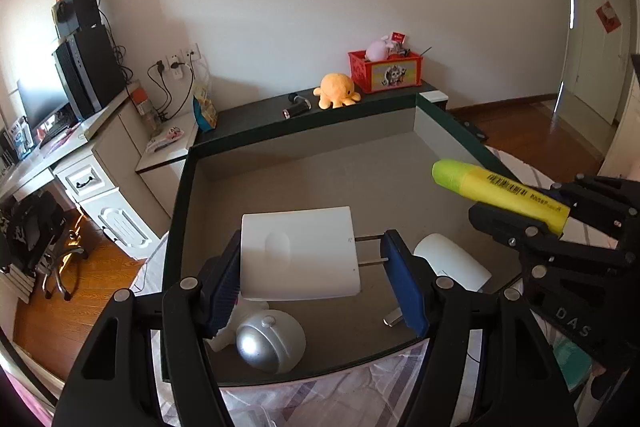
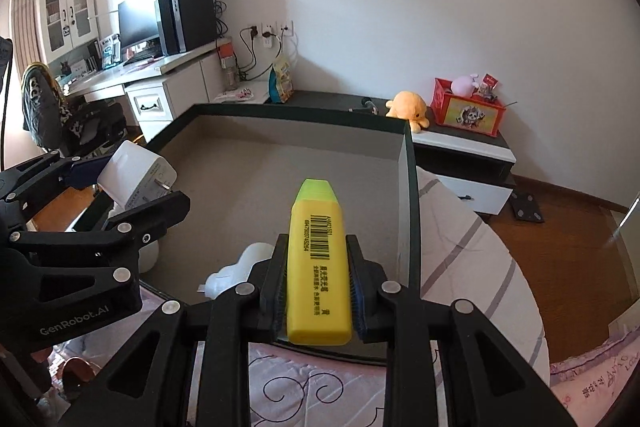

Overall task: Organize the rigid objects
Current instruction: 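Lower the charger and highlighter into the pink box and open both tools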

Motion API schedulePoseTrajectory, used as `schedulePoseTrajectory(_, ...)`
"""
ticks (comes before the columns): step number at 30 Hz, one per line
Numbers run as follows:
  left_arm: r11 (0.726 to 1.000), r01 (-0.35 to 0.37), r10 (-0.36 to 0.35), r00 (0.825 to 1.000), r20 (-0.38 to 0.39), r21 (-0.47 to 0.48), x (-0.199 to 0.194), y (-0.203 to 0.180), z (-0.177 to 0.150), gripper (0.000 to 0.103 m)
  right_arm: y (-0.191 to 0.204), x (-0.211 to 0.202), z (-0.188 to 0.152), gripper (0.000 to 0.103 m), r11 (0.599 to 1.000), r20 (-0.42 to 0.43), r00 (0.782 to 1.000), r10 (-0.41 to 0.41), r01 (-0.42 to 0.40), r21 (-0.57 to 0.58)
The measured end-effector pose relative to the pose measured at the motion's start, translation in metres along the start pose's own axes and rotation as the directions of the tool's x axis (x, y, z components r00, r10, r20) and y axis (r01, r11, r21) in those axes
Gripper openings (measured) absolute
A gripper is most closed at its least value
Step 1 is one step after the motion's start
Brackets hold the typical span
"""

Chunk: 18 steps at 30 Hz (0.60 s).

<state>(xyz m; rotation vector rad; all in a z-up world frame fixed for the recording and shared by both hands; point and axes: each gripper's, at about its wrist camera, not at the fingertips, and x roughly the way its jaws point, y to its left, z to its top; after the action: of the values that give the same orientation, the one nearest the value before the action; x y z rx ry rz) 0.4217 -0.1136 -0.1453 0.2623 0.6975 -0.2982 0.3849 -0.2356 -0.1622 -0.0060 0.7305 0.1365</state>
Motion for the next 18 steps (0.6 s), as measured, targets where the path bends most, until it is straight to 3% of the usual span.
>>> schedulePoseTrajectory(5,1.0,-0.02,0.02,0.999,-0.029,0.0,0.011,-0.006,-0.002,0.074,-0.007,0.006,0.004,0.027,1.0,-0.041,0.999,0.005,-0.004,0.027)
schedulePoseTrajectory(7,0.999,-0.039,0.038,0.999,-0.021,-0.006,0.005,-0.006,-0.002,0.085,-0.008,0.006,0.003,0.047,0.999,-0.048,0.999,-0.009,0.011,0.044)
schedulePoseTrajectory(11,0.998,-0.059,0.061,0.996,0.059,-0.033,-0.031,-0.001,-0.003,0.092,-0.009,-0.02,0.0,0.065,0.997,0.018,1.0,-0.019,0.018,0.07)
schedulePoseTrajectory(12,0.997,-0.064,0.068,0.994,0.082,-0.042,-0.044,0.002,-0.004,0.092,-0.008,-0.029,0.001,0.074,0.997,0.038,0.999,-0.021,0.018,0.073)
schedulePoseTrajectory(13,0.996,-0.074,0.079,0.99,0.113,-0.052,-0.06,0.004,-0.005,0.094,-0.006,-0.042,-0.001,0.081,0.997,0.065,0.998,-0.023,0.018,0.072)
schedulePoseTrajectory(16,0.99,-0.115,0.129,0.967,0.22,-0.076,-0.112,0.011,-0.018,0.103,0.003,-0.085,-0.003,0.082,0.998,0.14,0.99,-0.032,0.023,0.065)
schedulePoseTrajectory(18,0.985,-0.146,0.166,0.944,0.284,-0.089,-0.149,0.011,-0.029,0.103,0.01,-0.117,-0.008,0.082,0.998,0.201,0.979,-0.039,0.027,0.062)
